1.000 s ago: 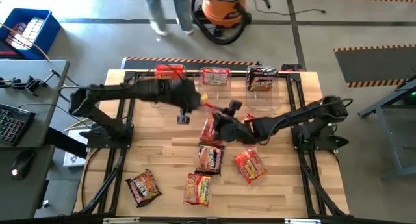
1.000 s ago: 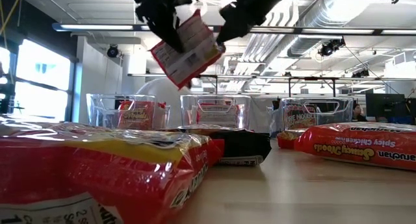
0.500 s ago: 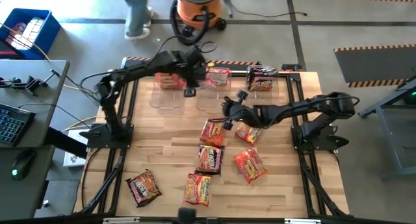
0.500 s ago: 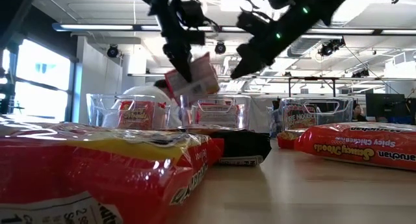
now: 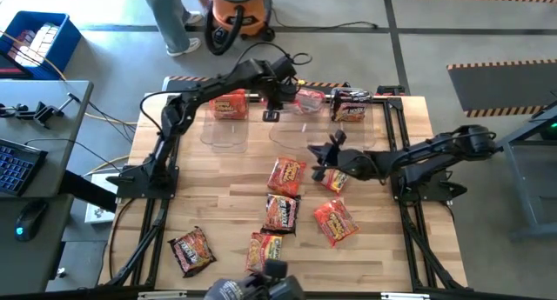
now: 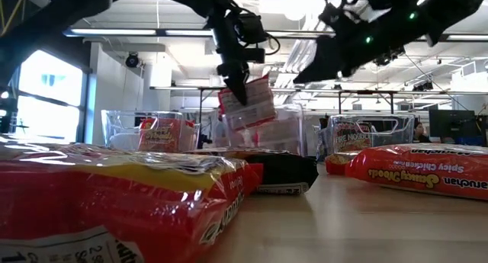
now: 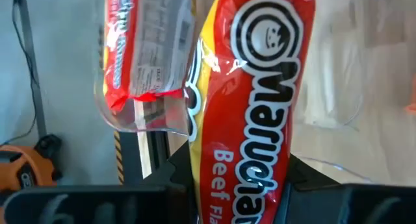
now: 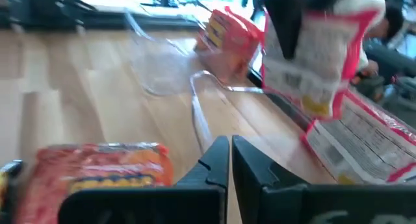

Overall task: Sort Maruchan noodles
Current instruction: Put the red noodle pack into the middle transparent bin

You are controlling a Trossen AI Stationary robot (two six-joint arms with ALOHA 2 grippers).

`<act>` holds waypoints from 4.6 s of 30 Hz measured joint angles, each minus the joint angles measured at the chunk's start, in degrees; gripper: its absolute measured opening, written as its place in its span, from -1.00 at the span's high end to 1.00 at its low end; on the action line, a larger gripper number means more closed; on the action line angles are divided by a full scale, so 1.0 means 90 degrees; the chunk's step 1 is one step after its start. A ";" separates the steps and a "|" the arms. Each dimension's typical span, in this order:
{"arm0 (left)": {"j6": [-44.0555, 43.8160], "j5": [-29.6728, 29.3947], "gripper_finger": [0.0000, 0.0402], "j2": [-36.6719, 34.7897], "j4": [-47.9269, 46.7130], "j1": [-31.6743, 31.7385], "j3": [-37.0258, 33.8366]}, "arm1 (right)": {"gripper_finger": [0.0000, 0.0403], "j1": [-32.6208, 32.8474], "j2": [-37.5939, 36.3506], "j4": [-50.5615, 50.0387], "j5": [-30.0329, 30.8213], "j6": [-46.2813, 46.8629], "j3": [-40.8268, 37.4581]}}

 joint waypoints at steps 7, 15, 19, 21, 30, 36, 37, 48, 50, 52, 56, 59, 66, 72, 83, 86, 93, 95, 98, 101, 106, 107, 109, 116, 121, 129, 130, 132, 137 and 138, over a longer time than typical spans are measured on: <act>0.0052 0.0436 0.58 0.0043 -0.0072 0.0002 0.0285 | 1.00 0.0279 -0.0838 -0.0406 0.0332 -0.0653 0.0147; 0.0455 0.0625 0.58 0.0291 0.0509 -0.0036 0.0299 | 1.00 0.0227 -0.1245 -0.1229 0.0456 -0.0196 0.0150; 0.0674 0.0719 0.58 0.0405 0.0879 -0.0029 0.0309 | 1.00 0.0230 -0.1155 -0.1287 0.0456 -0.0108 0.0152; 0.0693 0.0708 0.58 0.0412 0.0934 -0.0032 0.0307 | 1.00 0.0230 -0.1158 -0.1253 0.0449 -0.0111 0.0152; 0.0712 0.1448 0.58 0.0424 0.1330 0.0026 0.0275 | 1.00 0.0230 -0.1163 -0.1239 0.0447 -0.0179 0.0152; 0.0782 0.1488 0.58 0.0611 0.1512 0.0012 0.0295 | 1.00 0.0230 -0.1163 -0.1236 0.0440 -0.0179 0.0152; 0.0789 0.1498 0.58 0.0603 0.1505 0.0002 0.0297 | 1.00 0.0230 -0.1163 -0.1233 0.0437 -0.0176 0.0152; 0.0733 0.1963 0.59 0.0767 0.1764 0.0036 0.0470 | 1.00 0.0230 -0.1163 -0.1236 0.0430 -0.0176 0.0152; 0.0710 0.1969 0.59 0.0807 0.1800 0.0029 0.0477 | 1.00 0.0230 -0.1163 -0.1233 0.0430 -0.0176 0.0152; 0.0695 0.1995 0.59 0.0822 0.1804 0.0032 0.0479 | 1.00 0.0230 -0.1163 -0.1236 0.0429 -0.0136 0.0152; 0.0697 0.2005 0.59 0.0692 0.1748 -0.0003 0.0449 | 1.00 0.0232 -0.1163 -0.1236 0.0428 -0.0128 0.0152; 0.0688 0.2095 0.59 0.0567 0.1793 -0.0007 0.0433 | 1.00 0.0232 -0.1163 -0.1236 0.0423 -0.0128 0.0152; 0.0500 0.2901 0.59 0.0616 0.2074 0.0020 0.0445 | 1.00 0.0232 -0.1163 -0.1238 0.0392 -0.0128 0.0152; 0.0442 0.2357 0.59 0.0984 0.2266 0.0012 0.0445 | 1.00 0.0232 -0.1163 -0.1236 0.0345 -0.0106 0.0152; -0.0468 0.1245 0.59 0.1014 0.2040 0.0213 0.0450 | 1.00 0.0232 -0.1160 -0.1333 0.0299 -0.0006 0.0152; -0.0737 0.1136 0.59 0.1012 0.1734 0.0302 0.0452 | 1.00 0.0232 -0.1160 -0.1404 0.0299 -0.0004 0.0152; -0.0955 0.1089 0.59 0.1010 0.1434 0.0391 0.0450 | 1.00 0.0234 -0.1160 -0.2210 0.0522 0.0210 0.0152; -0.0888 0.1094 0.59 0.1010 0.1260 0.0386 0.0450 | 1.00 0.0158 -0.1160 -0.2348 0.0522 0.0330 0.0110; -0.0691 0.1089 0.59 0.1010 0.1091 0.0337 0.0450 | 1.00 -0.0147 -0.1160 -0.2350 0.0427 0.0488 -0.0131; -0.0585 0.1087 0.59 0.1010 0.1066 0.0291 0.0450 | 1.00 -0.0707 -0.1160 -0.2321 0.0242 0.0651 -0.0351; -0.0361 0.1122 0.59 0.0946 0.1059 0.0311 0.0451 | 1.00 -0.2084 -0.1158 -0.1953 -0.1041 0.0422 -0.0445; -0.0306 0.1129 0.59 0.0909 0.1049 0.0331 0.0451 | 1.00 -0.2399 -0.1146 -0.1855 -0.1378 0.0326 -0.0445; -0.0172 0.1143 0.59 0.0853 0.1019 0.0372 0.0451 | 1.00 -0.2976 -0.1040 -0.1623 -0.1986 0.0173 -0.0443; 0.0229 0.1260 0.59 0.0769 0.0871 0.0415 0.0455 | 1.00 -0.4274 0.0054 -0.0794 -0.3567 -0.0111 -0.0400; 0.0376 0.1276 0.59 0.0769 0.0881 0.0403 0.0455 | 1.00 -0.4482 0.1126 -0.0717 -0.3863 -0.0189 0.0214; 0.0492 0.1021 0.59 0.0772 0.0786 0.0391 0.0455 | 1.00 -0.4538 0.2243 -0.0754 -0.4059 -0.0310 0.1170; 0.0517 0.1018 0.59 0.0772 0.0759 0.0391 0.0455 | 1.00 -0.4538 0.2325 -0.0757 -0.4125 -0.0350 0.1257; 0.0588 0.0994 0.59 0.0772 0.0629 0.0391 0.0455 | 1.00 -0.4540 0.2420 -0.0756 -0.4252 -0.0416 0.1392; 0.0609 0.0791 0.59 0.0776 0.0438 0.0391 0.0455 | 1.00 -0.4535 0.2475 -0.0782 -0.4445 -0.0528 0.1598; 0.0595 0.0751 0.59 0.0779 0.0439 0.0391 0.0455 | 1.00 -0.4535 0.2477 -0.0791 -0.4453 -0.0545 0.1626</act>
